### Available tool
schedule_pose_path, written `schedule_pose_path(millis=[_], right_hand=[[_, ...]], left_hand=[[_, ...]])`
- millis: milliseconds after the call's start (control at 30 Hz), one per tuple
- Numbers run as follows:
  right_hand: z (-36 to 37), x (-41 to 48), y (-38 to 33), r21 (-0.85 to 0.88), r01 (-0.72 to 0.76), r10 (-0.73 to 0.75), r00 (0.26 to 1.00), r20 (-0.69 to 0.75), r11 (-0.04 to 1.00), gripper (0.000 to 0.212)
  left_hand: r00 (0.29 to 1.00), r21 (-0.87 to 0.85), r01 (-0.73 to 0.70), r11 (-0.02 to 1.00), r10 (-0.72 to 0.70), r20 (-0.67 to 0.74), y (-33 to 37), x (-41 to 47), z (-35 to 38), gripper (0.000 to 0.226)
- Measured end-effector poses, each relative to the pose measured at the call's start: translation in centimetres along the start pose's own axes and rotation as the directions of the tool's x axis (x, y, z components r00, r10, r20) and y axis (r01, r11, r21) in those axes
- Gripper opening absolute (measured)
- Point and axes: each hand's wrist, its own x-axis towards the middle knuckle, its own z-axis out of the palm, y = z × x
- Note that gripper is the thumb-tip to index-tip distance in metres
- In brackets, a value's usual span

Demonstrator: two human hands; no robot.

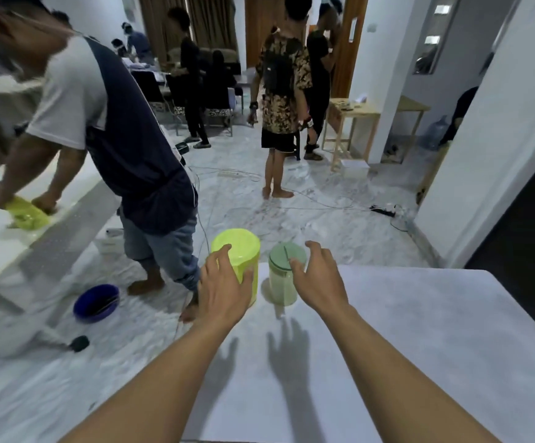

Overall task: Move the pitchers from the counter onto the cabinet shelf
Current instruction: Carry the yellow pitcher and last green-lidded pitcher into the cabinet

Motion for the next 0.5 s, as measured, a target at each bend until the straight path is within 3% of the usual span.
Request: schedule_pose_path(millis=[133, 500], right_hand=[[3.3, 1.1, 2.0, 0.026, -0.034, 0.032, 0.997, 0.071, 0.999, 0.050], [11.3, 3.3, 6.3, 0.042, -0.290, 0.289, 0.957, 0.028, 0.956, 0.054]], left_hand=[[0.995, -0.068, 0.095, 0.993, -0.094, 0.024, -2.3, 0.2, 2.3, 0.069], [0.951, -0.329, 0.309, 0.892, -0.299, 0.082, -6.9, 2.1, 8.2, 0.077]])
